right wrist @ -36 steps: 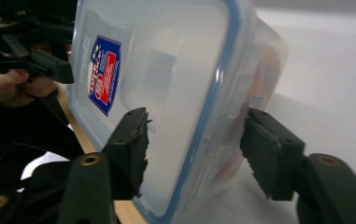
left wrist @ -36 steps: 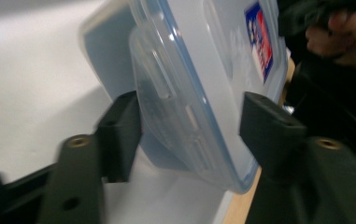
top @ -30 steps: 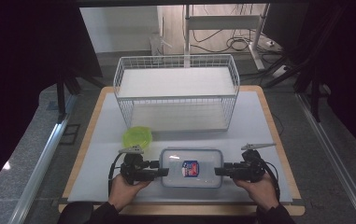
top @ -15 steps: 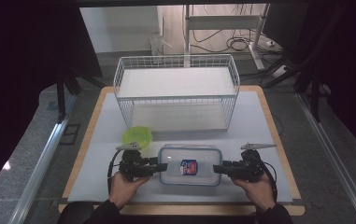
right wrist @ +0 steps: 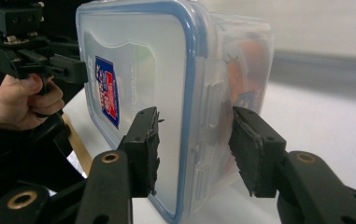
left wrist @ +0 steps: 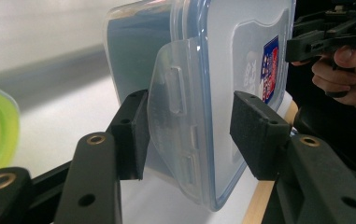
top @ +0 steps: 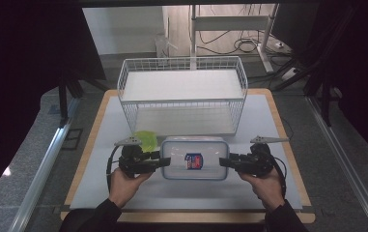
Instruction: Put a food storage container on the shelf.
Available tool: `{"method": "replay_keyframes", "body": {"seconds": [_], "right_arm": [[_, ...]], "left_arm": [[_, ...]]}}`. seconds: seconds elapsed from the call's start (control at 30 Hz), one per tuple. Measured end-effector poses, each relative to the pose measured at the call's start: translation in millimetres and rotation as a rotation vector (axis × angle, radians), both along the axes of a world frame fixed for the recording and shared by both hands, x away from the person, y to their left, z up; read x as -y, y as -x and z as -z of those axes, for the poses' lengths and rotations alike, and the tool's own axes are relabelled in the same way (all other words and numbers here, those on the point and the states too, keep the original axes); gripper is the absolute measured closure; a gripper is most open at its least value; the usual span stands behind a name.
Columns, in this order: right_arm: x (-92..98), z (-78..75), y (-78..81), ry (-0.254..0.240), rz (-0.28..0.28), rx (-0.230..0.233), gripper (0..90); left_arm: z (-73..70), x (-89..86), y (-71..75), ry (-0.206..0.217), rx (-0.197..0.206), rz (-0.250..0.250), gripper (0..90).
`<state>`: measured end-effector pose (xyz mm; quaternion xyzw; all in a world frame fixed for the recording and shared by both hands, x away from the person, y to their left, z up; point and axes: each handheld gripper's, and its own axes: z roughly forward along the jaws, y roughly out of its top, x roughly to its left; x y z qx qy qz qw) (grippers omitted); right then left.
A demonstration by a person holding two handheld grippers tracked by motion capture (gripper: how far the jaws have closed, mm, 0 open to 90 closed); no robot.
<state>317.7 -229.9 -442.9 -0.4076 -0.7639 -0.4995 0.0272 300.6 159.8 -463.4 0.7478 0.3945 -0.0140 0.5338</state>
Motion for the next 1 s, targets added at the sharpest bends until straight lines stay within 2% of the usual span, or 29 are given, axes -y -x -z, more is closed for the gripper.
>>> {"method": "replay_keyframes", "body": {"seconds": [0.2,0.4,0.67,0.9,0.97,1.0], "right_arm": [[-5.9,-20.4,-13.1,-0.018,0.005,0.039,53.4],[-9.1,-35.6,-22.3,-0.029,0.006,0.067,53.2],[-15.6,-55.1,-37.4,-0.046,0.006,0.084,53.1],[-23.6,-77.4,-51.3,-0.054,0.010,0.108,52.9],[-26.6,-88.0,-58.9,-0.063,0.012,0.114,53.0],[-26.6,-88.0,-58.9,-0.063,0.012,0.114,53.0]], "left_arm": [[-19.7,-4.6,-8.4,-0.005,0.034,-0.016,48.9],[-34.6,-7.3,-14.7,-0.011,0.050,-0.024,49.0],[-57.5,-13.6,-26.1,-0.014,0.066,-0.038,49.1],[-80.5,-21.2,-39.1,-0.010,0.080,-0.050,49.1],[-86.9,-22.8,-42.4,-0.010,0.085,-0.055,49.1],[-90.4,-24.0,-44.8,-0.009,0.087,-0.056,49.1]]}}
